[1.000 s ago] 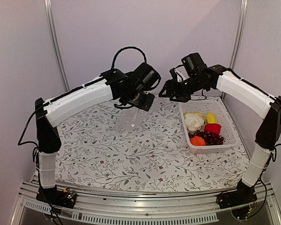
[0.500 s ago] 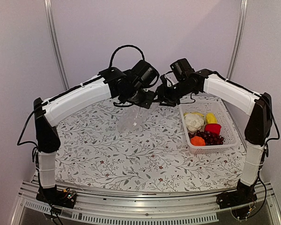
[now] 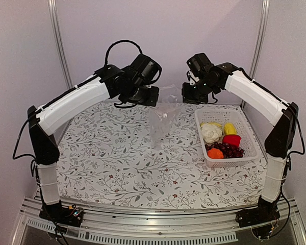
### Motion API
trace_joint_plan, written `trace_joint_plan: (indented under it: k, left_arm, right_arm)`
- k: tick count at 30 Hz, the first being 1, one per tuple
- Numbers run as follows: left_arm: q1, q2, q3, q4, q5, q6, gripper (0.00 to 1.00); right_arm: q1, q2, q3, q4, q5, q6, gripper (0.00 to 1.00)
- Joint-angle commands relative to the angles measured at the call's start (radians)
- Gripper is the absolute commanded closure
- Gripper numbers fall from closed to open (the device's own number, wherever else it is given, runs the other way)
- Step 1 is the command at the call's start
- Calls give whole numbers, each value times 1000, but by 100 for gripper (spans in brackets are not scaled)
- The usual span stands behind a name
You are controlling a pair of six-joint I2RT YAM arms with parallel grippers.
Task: Place the food in the zip-top bag and seal the zipper
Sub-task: Open the zipper food storage bag at the center of the board, then pick up the fake vegetable from the bin.
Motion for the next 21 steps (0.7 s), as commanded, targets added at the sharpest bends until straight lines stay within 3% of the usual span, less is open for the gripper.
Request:
trace_joint_plan:
  k: [1,4,7,10,14,21]
  left_arm:
    - [10,-56,-18,-6,7,-31,100]
    - [13,-59,-18,1,5,-41,100]
    - [19,-58,-23,2,7,-38,100]
    - [25,-58,-23,-1,7,-22,100]
    - [43,-73,-23,-22,-35,10,100]
    - [90,-161,-111,-75,-143,85,100]
  right_arm:
    - [-6,24,-2,-127,127,-24,89]
    - [-9,18,-6,-131,115,-27,87]
    - [-9,-10,-14,-73,-17,-54,81]
    - [-9,-78,-82,38,-268,-104,65]
    - [-15,-154,-105,60,-416,-111,46]
    - [-84,-301,-235,93,-492,-139,38]
